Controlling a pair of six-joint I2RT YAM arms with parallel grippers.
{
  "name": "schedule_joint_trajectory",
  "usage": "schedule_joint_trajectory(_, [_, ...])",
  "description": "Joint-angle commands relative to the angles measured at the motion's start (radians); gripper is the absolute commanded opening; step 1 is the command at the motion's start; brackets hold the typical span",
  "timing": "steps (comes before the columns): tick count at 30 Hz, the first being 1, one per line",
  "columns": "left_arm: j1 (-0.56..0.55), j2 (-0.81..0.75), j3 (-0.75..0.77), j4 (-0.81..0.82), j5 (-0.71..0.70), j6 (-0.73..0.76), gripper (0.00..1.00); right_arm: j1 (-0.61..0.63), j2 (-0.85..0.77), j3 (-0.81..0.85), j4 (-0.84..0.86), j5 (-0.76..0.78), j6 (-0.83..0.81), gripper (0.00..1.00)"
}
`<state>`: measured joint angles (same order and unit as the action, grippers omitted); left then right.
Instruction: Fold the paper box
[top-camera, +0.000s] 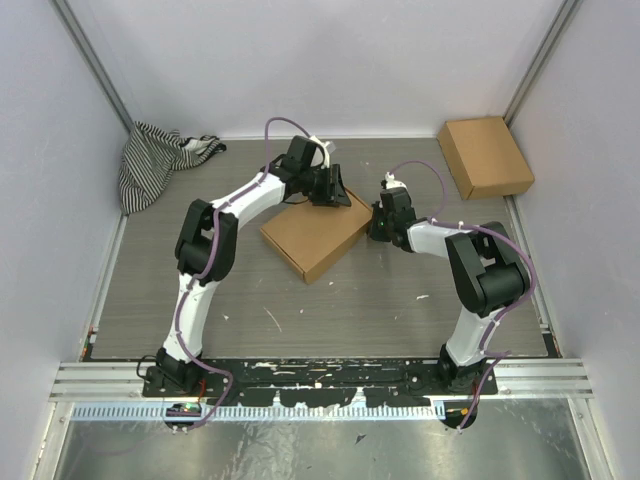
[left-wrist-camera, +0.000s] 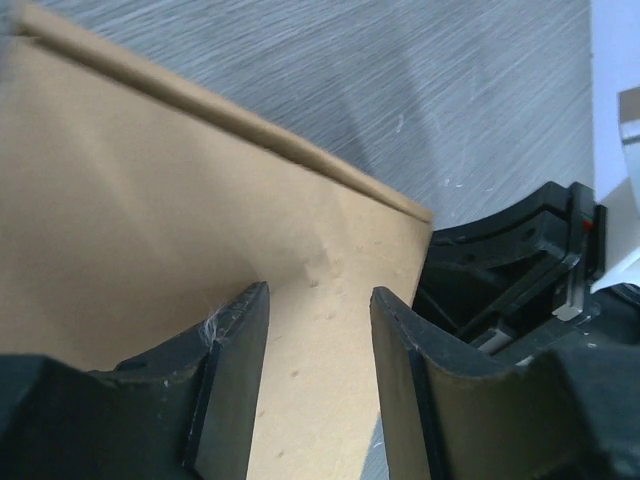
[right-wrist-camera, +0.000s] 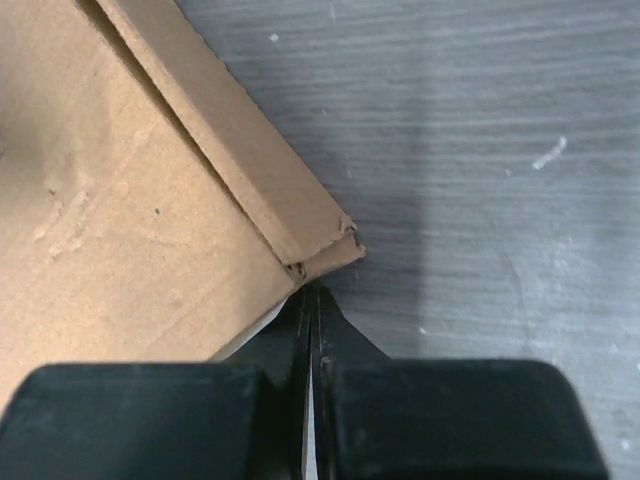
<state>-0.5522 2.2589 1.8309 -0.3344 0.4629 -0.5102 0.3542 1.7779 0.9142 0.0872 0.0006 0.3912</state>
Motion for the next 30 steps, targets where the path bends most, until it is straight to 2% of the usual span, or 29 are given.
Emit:
schedule_joint_trajectory(1, [-0.034, 0.135, 0.044, -0.133, 0.140, 0.021, 0.52, 0.026, 0.033, 0.018, 0.239, -0.186, 0.019, 0.04])
schedule_joint_trajectory(7, [-0.049, 0.182, 0.160, -0.237, 0.180, 0.077, 0.53, 0.160, -0.062, -0.057, 0.221, -0.153, 0.008, 0.04])
schedule_joint_trajectory(14, [-0.046, 0.097, 0.095, -0.266, 0.145, 0.138, 0.58, 0.256, -0.195, -0.129, 0.173, -0.101, 0.000, 0.04])
schedule_joint_trajectory(17, [-0.028, -0.017, -0.013, -0.219, 0.077, 0.125, 0.63, 0.258, -0.300, -0.138, 0.104, -0.062, -0.020, 0.07])
schedule_joint_trajectory(22, [0.058, -0.341, -0.320, -0.009, -0.005, 0.013, 0.71, 0.259, -0.439, -0.097, -0.086, -0.025, -0.082, 0.12])
schedule_joint_trajectory(25, [0.086, -0.526, -0.480, 0.039, -0.059, -0.009, 0.75, 0.258, -0.462, -0.066, -0.160, 0.004, -0.099, 0.11])
schedule_joint_trajectory(28, [0.087, -0.689, -0.635, 0.055, -0.120, 0.001, 0.75, 0.246, -0.466, -0.058, -0.164, 0.107, -0.076, 0.10])
schedule_joint_trajectory(30, [0.089, -0.782, -0.730, 0.042, -0.177, -0.012, 0.75, 0.212, -0.434, -0.026, -0.180, 0.113, -0.042, 0.12])
